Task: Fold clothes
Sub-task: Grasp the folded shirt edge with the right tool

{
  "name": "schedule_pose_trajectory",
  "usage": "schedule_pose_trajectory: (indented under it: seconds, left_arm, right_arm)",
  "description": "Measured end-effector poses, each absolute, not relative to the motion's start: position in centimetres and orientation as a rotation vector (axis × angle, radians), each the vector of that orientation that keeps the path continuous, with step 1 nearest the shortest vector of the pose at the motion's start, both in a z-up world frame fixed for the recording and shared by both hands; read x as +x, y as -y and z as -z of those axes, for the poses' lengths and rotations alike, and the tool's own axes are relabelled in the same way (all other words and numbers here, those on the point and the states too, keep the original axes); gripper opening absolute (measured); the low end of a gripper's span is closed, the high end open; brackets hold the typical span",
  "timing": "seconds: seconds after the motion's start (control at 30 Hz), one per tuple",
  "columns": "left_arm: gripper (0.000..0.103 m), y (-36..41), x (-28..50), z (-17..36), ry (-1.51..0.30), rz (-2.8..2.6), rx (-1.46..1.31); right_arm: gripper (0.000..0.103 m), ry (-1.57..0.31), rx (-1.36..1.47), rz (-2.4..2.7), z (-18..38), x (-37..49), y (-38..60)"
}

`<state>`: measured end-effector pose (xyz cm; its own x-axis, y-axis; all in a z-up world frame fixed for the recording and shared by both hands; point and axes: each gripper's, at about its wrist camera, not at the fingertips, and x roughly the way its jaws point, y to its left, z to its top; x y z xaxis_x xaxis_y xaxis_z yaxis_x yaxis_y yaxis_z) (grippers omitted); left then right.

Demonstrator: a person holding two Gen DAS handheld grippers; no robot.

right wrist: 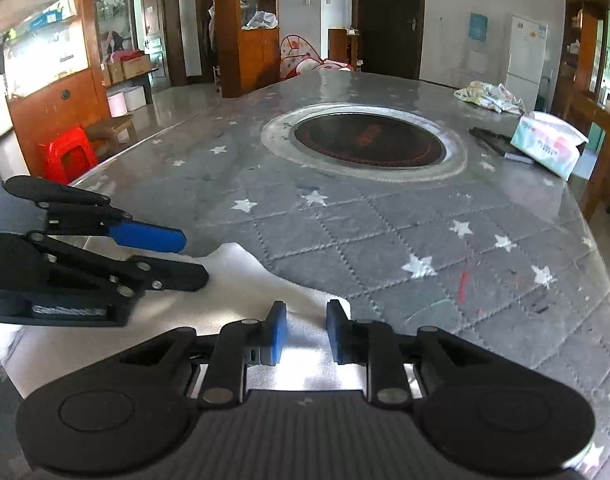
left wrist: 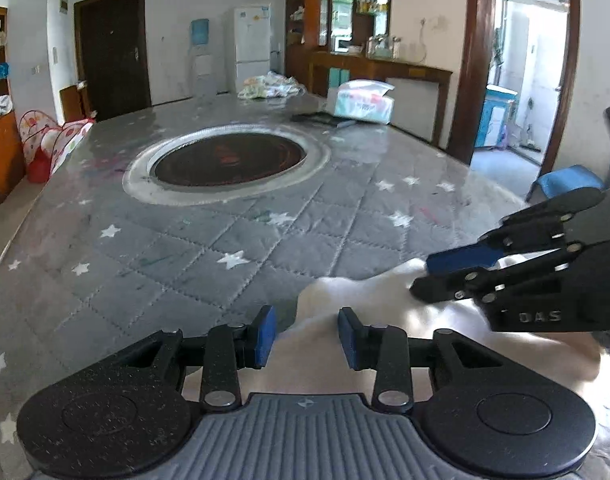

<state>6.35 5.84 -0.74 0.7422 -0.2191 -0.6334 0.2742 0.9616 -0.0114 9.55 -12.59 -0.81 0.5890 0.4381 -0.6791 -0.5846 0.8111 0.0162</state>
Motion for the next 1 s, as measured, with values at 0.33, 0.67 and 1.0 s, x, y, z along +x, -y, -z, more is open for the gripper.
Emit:
schedule_pose_trajectory:
  seconds: [0.33, 0.67, 1.0]
  left_arm:
    - [0.048, -5.7, 7.4, 1.0, -0.714, 0.25, 0.073]
    - [0.049, -5.7, 6.2, -0.1, -0.68, 0.229, 0.078]
    - [0.049, -5.8, 0.5, -2.1, -0.622, 0.262, 0.083]
  right_arm:
    - [0.031, -0.741, -0.217, -0.623, 1.1, 9.7, 11.3]
    - [0.033, -0.713, -0.222, -0.638, -0.6, 6.3, 13.1]
    - [0.033, -0.708, -0.21, -0.648, -1.2, 2.0, 16.0]
